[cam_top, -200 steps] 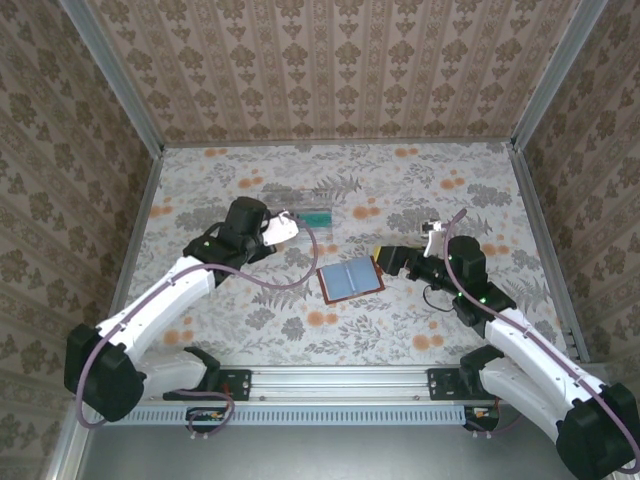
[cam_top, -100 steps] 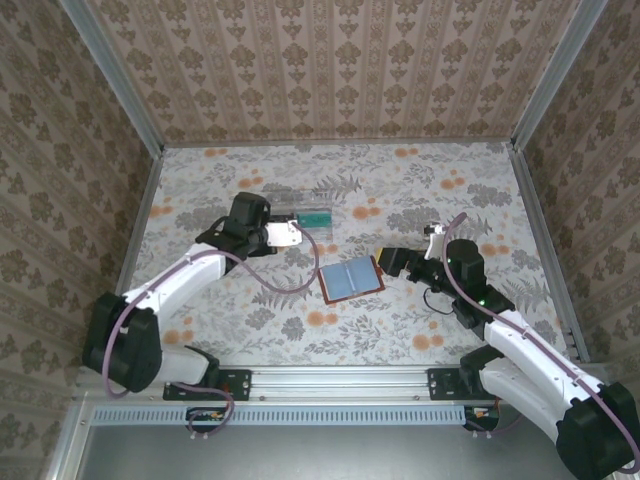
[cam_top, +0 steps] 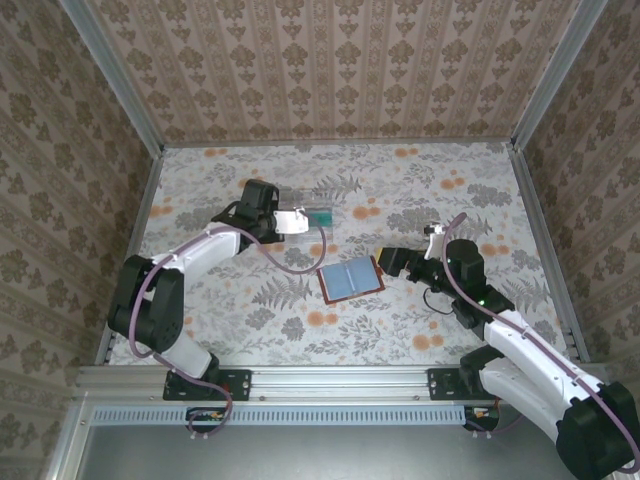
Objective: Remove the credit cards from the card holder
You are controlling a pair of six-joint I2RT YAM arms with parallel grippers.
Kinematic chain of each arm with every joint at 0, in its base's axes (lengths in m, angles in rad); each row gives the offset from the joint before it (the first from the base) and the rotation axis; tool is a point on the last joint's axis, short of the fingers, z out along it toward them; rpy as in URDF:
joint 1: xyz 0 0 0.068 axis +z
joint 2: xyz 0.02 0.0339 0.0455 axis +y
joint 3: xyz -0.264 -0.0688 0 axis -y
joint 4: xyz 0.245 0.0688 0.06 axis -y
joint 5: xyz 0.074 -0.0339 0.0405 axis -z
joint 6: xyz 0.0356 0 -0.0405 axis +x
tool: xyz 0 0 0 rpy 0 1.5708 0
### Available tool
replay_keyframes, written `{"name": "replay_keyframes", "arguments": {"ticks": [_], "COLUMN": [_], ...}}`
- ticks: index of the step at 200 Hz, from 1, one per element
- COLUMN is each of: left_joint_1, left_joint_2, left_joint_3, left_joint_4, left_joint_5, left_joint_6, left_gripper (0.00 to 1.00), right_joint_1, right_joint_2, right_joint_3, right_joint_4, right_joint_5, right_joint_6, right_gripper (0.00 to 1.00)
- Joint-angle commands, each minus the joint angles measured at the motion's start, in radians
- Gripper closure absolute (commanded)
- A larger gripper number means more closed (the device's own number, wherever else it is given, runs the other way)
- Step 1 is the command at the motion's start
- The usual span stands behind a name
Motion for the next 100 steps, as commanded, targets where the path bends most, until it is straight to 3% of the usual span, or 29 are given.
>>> {"name": "replay_keyframes", "arguments": {"ticks": [1,100], "left_joint_1": [0.037,0.066], "left_joint_2": [0.015,0.050], "left_joint_3": [0.028,0.026], "left_joint_4": [-0.005,-0.034], "left_joint_5": [0.034,0.062], "left_joint_6": [0.024,0.026], "left_gripper": [1.00,1.00], "right_joint_1": [0.002,0.001], "right_joint_2": [0.012,0.029], "right_joint_3": [-0.009,-0.010], "right_joint_4": [0.034,0.047], "right_joint_5": [-0.017,-0.024], "right_joint_6": [-0.003,0.003], "right_gripper": [0.00,0.00]}}
